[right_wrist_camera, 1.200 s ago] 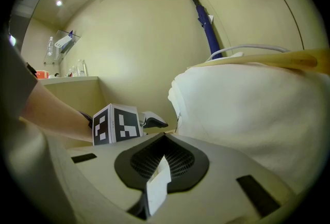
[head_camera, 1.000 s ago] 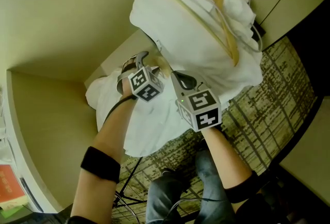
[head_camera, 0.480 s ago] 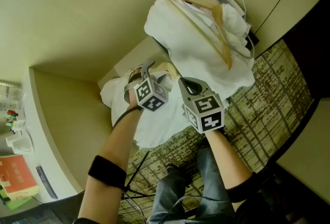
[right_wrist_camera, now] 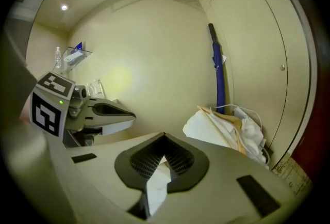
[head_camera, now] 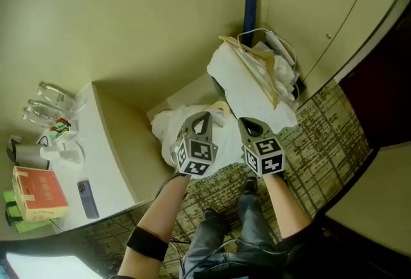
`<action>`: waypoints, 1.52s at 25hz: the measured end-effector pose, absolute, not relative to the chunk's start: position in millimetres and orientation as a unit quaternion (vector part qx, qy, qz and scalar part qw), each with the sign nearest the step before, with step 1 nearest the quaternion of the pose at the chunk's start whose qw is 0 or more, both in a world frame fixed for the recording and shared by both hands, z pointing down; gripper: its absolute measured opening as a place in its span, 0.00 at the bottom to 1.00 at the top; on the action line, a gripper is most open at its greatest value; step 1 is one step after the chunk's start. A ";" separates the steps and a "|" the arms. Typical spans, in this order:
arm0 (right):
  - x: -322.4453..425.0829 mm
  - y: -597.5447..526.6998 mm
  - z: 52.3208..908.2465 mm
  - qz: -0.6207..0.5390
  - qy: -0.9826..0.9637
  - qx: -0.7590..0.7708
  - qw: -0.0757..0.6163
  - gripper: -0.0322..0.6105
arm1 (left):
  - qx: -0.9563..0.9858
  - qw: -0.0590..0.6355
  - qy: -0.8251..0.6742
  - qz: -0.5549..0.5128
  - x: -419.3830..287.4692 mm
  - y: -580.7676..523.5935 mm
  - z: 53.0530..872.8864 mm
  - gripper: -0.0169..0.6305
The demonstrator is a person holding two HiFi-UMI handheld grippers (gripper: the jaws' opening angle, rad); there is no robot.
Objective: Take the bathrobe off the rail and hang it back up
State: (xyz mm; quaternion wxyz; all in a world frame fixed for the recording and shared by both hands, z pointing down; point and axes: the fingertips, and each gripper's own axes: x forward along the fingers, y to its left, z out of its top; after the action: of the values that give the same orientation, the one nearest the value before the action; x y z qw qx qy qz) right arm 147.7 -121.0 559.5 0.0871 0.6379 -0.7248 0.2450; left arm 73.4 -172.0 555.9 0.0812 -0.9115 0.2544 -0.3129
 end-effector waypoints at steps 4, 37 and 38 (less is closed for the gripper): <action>134.8 -98.7 500.1 0.227 -0.731 0.638 0.081 0.09 | -0.920 0.041 0.298 -0.252 36.3 -145.6 472.0 0.03; 150.4 106.1 372.3 0.144 -0.768 0.614 0.111 0.09 | -0.849 -0.086 0.497 -0.155 -144.9 70.1 359.1 0.03; 150.5 106.2 372.6 0.143 -0.769 0.614 0.111 0.09 | -0.848 -0.084 0.500 -0.155 -147.4 71.3 359.3 0.03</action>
State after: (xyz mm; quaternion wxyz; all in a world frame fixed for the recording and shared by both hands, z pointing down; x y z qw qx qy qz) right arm 150.5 106.2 372.6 0.1112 0.6136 -0.7685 0.1433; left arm -147.4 71.3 359.3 -0.0836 -0.8478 0.5002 -0.1554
